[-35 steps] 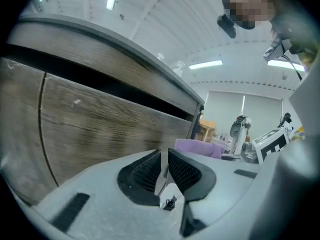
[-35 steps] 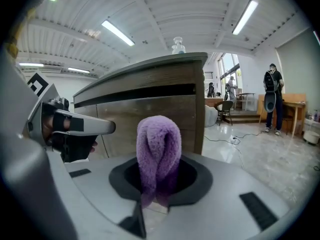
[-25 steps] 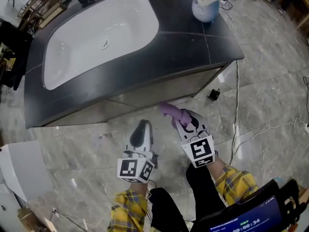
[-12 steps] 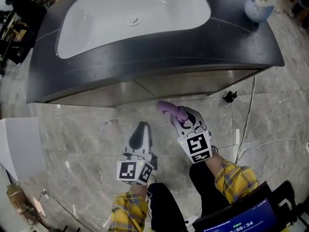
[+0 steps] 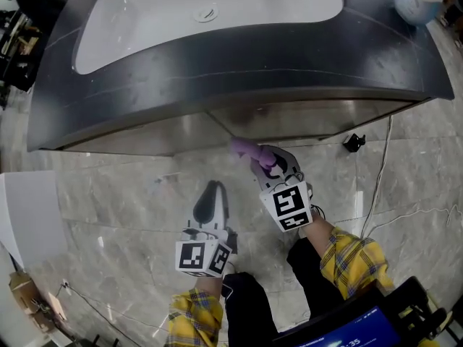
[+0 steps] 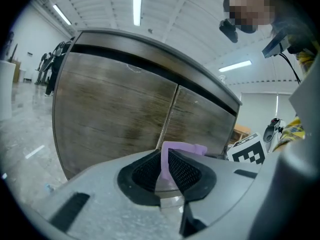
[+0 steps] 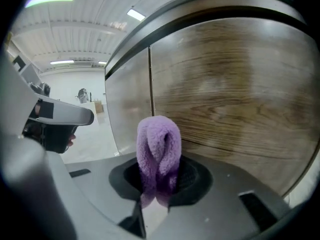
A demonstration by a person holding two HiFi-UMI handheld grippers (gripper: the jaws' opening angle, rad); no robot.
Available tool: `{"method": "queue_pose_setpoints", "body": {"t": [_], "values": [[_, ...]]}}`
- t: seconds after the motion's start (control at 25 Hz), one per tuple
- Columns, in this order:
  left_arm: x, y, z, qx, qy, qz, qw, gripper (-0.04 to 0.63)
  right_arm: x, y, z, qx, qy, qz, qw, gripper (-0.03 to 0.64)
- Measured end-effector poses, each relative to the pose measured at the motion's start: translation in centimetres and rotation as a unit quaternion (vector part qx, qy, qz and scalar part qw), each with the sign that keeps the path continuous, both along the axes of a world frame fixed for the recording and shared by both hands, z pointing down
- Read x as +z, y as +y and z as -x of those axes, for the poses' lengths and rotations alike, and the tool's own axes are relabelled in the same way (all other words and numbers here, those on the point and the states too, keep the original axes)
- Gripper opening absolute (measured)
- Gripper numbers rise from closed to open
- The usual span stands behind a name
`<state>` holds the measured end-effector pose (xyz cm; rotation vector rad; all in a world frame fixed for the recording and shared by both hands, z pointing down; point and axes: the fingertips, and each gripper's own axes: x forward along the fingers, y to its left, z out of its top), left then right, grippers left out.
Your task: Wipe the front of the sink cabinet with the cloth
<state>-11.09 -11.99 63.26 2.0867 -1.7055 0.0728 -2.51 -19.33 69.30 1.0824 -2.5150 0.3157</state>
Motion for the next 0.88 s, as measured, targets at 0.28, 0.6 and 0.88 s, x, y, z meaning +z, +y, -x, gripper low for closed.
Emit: {"method": "queue_pose_setpoints", "body": {"t": [0.28, 0.6, 0.88], "values": [[0.6, -1.6, -0.2, -0.004, -0.006, -0.002, 1.0000, 0.038, 0.7, -2.2, -0.1, -0.003, 0.008, -0.014, 1.000, 0.067], [1.2, -2.9, -3.0, 0.015, -0.008, 0.007, 0.9998, 0.039, 0.2, -3.0, -4.0, 0.004, 0.011, -0.022, 1.000, 0.067], [1.1, -5.3, -8.4, 0.067, -0.006, 0.005, 0.9977, 0.039, 0.4, -3.9, -9.7, 0.034, 0.023, -0.022, 0.999, 0.067]]}}
